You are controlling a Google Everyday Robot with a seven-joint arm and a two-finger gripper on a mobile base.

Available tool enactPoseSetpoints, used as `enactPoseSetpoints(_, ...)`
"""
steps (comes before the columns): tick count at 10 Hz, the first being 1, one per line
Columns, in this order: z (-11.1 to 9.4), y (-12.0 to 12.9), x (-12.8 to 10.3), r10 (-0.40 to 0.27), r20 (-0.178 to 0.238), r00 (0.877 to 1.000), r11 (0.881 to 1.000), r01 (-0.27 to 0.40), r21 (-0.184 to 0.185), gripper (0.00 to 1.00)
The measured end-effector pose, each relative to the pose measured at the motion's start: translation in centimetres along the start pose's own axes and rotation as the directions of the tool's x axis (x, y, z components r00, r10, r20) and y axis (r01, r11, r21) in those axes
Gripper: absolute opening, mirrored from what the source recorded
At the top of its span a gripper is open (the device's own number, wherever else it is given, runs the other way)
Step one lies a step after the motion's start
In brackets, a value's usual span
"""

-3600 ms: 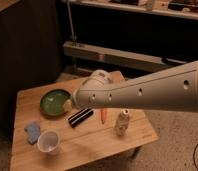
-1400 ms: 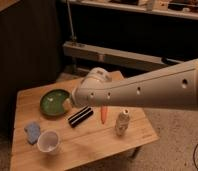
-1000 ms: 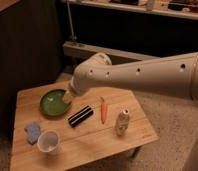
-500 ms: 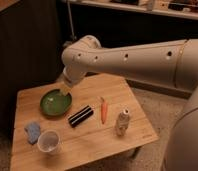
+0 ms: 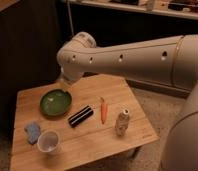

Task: Place the eraser in the ceramic cup

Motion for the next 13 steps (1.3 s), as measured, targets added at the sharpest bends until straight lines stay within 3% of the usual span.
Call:
enactPoseSetpoints(1, 0.3, 0.5, -0.5, -0.087, 0.049, 0.995, 0.996, 0.089, -0.031, 0.65)
enactPoseSetpoints(2, 0.3, 0.5, -0.6, -0.164, 0.105, 0.981, 0.984, 0.171, -0.057, 0.65)
enactPoseSetpoints(3, 0.4, 0.2, -0.3, -0.23, 0.15, 0.962, 0.967, 0.244, -0.078, 0.65)
enactPoseSetpoints(4, 0.6, 0.5, -0.4, -0.279, 0.166, 0.946, 0.948, 0.299, -0.108, 0.65)
enactPoseSetpoints(5, 0.9, 0.4, -0.5, -0.308, 0.135, 0.942, 0.938, 0.325, -0.122, 0.65)
enactPoseSetpoints(7, 1.0, 0.1, -0.7, -0.336, 0.032, 0.941, 0.935, 0.338, -0.113, 0.65)
enactPoseSetpoints(8, 1.0, -0.1, -0.7, -0.338, 0.01, 0.941, 0.936, 0.337, -0.107, 0.65)
enactPoseSetpoints(11, 1.0, -0.4, -0.6, -0.337, 0.004, 0.942, 0.936, 0.335, -0.103, 0.65)
enactPoseSetpoints(12, 1.1, -0.3, -0.6, -0.343, 0.012, 0.939, 0.933, 0.342, -0.111, 0.65)
enactPoseSetpoints(13, 1.4, -0.3, -0.7, -0.363, 0.035, 0.931, 0.923, 0.364, -0.128, 0.65)
